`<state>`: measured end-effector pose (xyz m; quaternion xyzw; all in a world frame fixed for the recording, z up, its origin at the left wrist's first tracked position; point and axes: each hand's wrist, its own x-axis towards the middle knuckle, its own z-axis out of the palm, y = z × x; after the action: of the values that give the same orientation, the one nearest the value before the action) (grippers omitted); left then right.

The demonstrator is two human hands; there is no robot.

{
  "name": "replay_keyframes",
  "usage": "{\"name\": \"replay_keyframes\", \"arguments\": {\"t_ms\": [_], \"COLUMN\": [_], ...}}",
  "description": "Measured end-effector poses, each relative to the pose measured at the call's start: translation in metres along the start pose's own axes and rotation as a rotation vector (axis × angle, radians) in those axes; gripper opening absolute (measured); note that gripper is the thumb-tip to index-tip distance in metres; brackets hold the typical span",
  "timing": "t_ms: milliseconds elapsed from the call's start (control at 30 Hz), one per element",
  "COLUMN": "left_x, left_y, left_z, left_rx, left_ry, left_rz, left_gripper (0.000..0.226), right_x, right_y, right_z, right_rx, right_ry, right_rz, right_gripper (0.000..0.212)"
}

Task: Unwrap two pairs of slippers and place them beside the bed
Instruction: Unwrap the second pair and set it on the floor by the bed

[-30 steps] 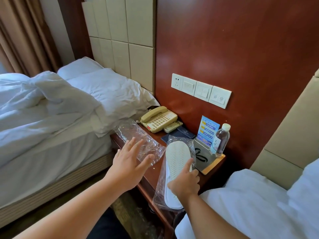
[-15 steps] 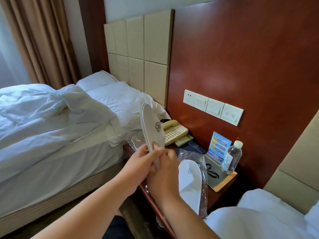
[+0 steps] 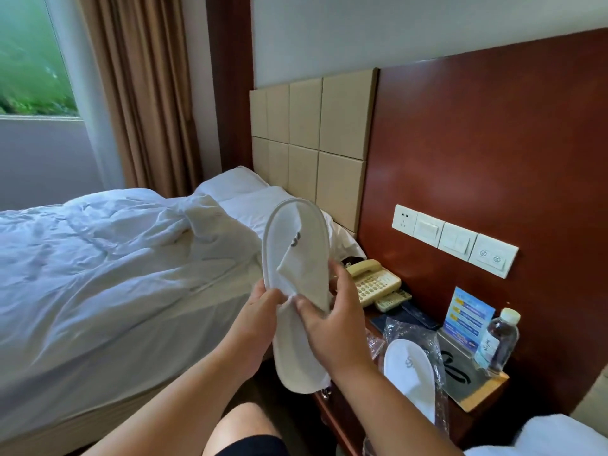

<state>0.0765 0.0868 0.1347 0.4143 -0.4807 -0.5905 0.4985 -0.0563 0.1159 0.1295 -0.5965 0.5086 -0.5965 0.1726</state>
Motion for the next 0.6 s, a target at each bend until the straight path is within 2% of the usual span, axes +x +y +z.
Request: {"name": "replay_keyframes", "arguments": {"t_ms": [67, 167, 233, 300, 333, 400, 467, 533, 600], "left_x": [-0.004, -0.009, -0.013, -0.014, -0.015, -0.016, -0.019, -0.025, -0.027], "left_y": [0.005, 0.008, 0.009, 0.009, 0.008, 0.009, 0.014, 0.019, 0.024], "left_z": [0.0, -0.001, -0.004, -0.009, -0.012, -0.014, -0.011, -0.009, -0.01], "left_rx": [0.043, 0.243, 0.401, 0.494, 0.515, 0.521, 0.544, 0.575, 0.612], "left_ry": [-0.037, 0.044, 0.149, 0.218, 0.24, 0.264, 0.281, 0.302, 0.313], "left_rz": [0.088, 0.231, 0.277, 0.291, 0.293, 0.315, 0.379, 0.438, 0.457], "left_gripper": [0.055, 0.081, 0.081, 0.072, 0.068, 0.059, 0.053, 0.056, 0.056], "right_x": [0.003, 0.006, 0.005, 0.002, -0.002, -0.008, -0.009, -0.003, 0.01], "right_y": [-0.006, -0.012, -0.016, -0.019, -0.021, -0.025, -0.027, -0.029, -0.028], "right_z": [0.004, 0.007, 0.006, 0.004, 0.006, 0.012, 0.018, 0.014, 0.002], "right_rx": [-0.007, -0.049, -0.05, -0.054, -0.067, -0.163, -0.29, -0.302, -0.265], "right_ry": [0.008, 0.107, 0.186, 0.173, 0.115, 0.009, 0.004, 0.048, 0.119], "right_rz": [-0.017, -0.086, -0.114, -0.134, -0.128, -0.119, -0.109, -0.034, 0.037], "right_gripper": [0.052, 0.029, 0.015, 0.007, 0.017, 0.054, 0.08, 0.077, 0.058]}}
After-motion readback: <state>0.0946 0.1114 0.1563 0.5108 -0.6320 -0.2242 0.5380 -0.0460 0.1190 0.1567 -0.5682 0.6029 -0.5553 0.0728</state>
